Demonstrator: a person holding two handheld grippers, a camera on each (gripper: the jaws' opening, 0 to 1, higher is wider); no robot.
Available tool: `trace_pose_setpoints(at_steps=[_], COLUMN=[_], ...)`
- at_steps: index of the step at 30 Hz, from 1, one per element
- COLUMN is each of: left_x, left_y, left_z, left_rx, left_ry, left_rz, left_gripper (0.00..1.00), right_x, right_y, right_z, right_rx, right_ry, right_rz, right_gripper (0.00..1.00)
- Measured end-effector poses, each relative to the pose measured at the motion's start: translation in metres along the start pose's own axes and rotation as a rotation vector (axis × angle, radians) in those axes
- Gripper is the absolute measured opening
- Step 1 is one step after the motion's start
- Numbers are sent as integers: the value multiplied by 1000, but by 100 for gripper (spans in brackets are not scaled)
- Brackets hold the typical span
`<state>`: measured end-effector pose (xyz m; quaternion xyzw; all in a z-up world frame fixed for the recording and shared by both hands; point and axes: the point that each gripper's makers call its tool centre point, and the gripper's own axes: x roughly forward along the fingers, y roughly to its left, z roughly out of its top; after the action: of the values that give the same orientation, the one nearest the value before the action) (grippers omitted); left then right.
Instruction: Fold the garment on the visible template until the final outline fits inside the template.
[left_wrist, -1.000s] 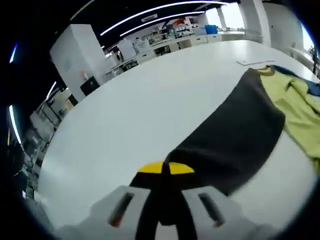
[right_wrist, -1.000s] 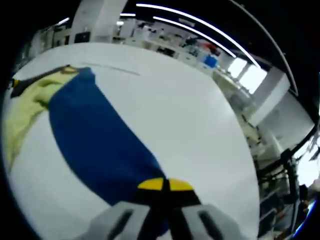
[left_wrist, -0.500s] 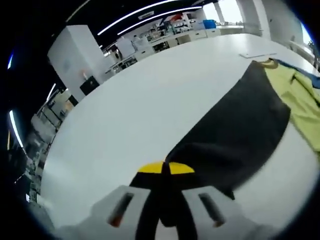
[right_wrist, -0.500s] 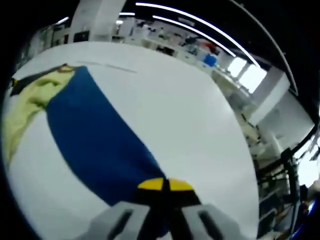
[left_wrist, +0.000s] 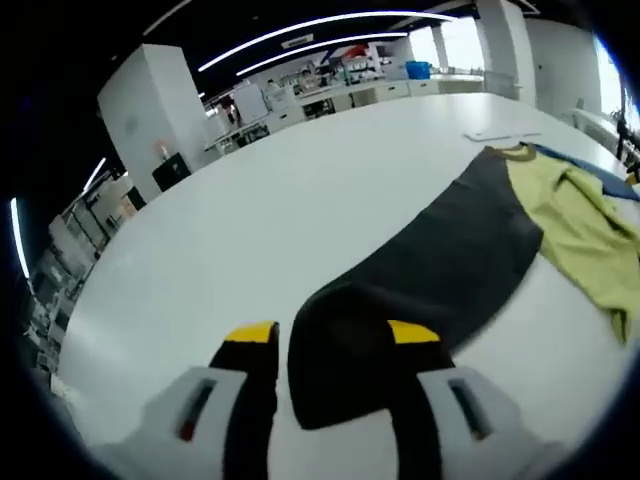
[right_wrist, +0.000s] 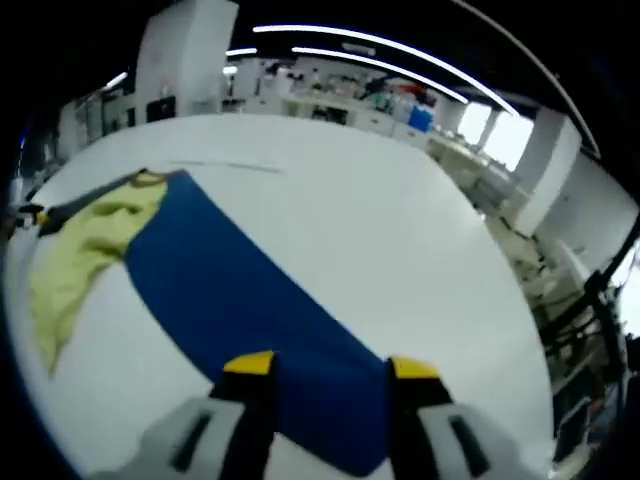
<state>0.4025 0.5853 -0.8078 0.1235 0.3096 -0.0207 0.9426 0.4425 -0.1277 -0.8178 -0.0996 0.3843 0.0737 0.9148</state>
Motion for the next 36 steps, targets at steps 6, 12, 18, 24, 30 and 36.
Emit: trace_pose_setpoints(at_steps=[6, 12, 18, 24, 30, 36], left_x=[-15, -39, -60, -75, -91, -106], left_y=[-34, -73, -103, -133, -166, -201], left_z=[4, 12, 17, 11, 3, -2], left_rx=[-48, -69, -80, -92, -116, -67], left_ry=[-54, -115, -167, -173, -186, -192], left_rz=[-99, -218, -304, -370, -462, -576], left_gripper=[58, 72, 79, 81, 79, 70], right_x=[-12, -32, -44, -58, -69, -74], right_y=[37, 84, 125, 168, 202, 228], right_z=[5, 10, 12, 8, -4, -17], right_rx=[18, 73, 65, 67, 23, 14], right_ry=[-24, -56, -78, -87, -76, -60], right_rz=[106, 243, 350, 453, 526, 570], right_gripper=[64, 77, 84, 85, 78, 66])
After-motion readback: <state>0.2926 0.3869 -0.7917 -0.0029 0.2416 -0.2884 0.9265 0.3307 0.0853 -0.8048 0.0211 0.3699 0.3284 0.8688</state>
